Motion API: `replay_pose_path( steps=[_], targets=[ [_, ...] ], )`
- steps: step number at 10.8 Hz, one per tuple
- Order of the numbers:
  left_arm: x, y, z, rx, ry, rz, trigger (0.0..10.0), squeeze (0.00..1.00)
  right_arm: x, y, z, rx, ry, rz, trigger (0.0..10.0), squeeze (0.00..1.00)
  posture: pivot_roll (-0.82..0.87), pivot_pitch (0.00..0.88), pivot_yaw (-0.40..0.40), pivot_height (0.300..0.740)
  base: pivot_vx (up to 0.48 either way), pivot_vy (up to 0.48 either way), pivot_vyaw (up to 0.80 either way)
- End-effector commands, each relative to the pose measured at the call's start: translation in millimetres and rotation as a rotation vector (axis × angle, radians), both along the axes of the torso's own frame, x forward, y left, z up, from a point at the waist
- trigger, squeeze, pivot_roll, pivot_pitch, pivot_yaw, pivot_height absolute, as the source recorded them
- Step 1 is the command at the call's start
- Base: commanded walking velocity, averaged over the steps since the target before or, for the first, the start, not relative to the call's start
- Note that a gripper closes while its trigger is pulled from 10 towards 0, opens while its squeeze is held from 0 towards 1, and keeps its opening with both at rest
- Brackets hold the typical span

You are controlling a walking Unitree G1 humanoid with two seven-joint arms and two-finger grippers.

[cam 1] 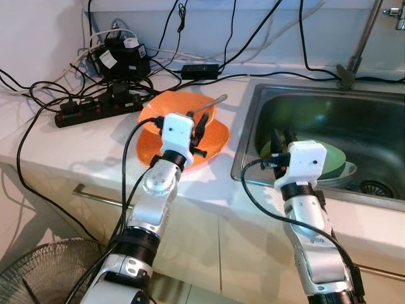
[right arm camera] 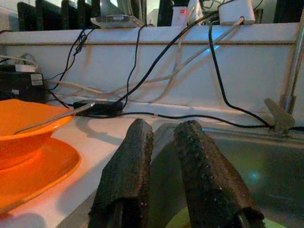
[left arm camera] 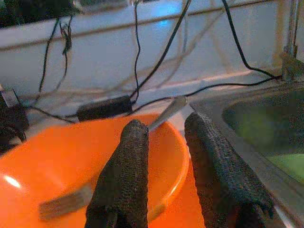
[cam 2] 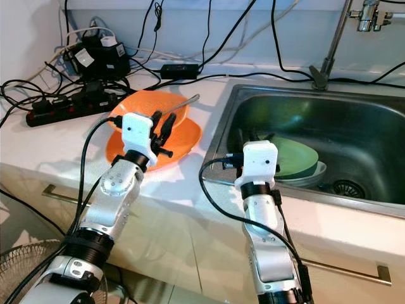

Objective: Kitchen organization

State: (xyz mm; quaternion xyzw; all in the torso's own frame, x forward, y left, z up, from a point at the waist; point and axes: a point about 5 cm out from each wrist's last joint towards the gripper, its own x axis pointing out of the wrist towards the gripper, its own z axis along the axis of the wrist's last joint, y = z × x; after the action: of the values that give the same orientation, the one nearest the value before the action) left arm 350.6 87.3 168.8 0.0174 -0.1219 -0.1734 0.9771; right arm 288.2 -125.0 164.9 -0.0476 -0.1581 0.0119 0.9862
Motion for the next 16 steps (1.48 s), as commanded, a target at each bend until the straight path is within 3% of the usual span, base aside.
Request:
replay_pose_path(
  steps=[1,6,10,16],
  targets=[
    [-1.4,4.8,1,-0.017,0.014,0.001,10.0,0.0,1.3,2.1,8,-0.001,-0.019,0.002,10.0,0.0,0.03,0.0,0.119,0.74,0.0,0.0,0.0],
    [-5.3,21.2,3,-0.032,0.071,0.043,10.0,0.0,3.2,2.7,8,0.002,-0.011,0.001,10.0,0.0,0.04,0.0,0.113,0.74,0.0,0.0,0.0],
    [-3.3,37.1,-5,0.089,0.139,0.111,10.0,0.0,4.9,2.8,8,0.001,-0.007,0.003,10.0,0.0,0.05,0.0,0.11,0.74,0.0,0.0,0.0],
    [-3.1,57.1,-11,0.125,0.194,0.191,10.0,0.0,6.9,2.2,9,-0.002,-0.01,0.004,10.0,0.0,0.05,0.0,0.107,0.74,0.0,0.0,0.0]
  ],
)
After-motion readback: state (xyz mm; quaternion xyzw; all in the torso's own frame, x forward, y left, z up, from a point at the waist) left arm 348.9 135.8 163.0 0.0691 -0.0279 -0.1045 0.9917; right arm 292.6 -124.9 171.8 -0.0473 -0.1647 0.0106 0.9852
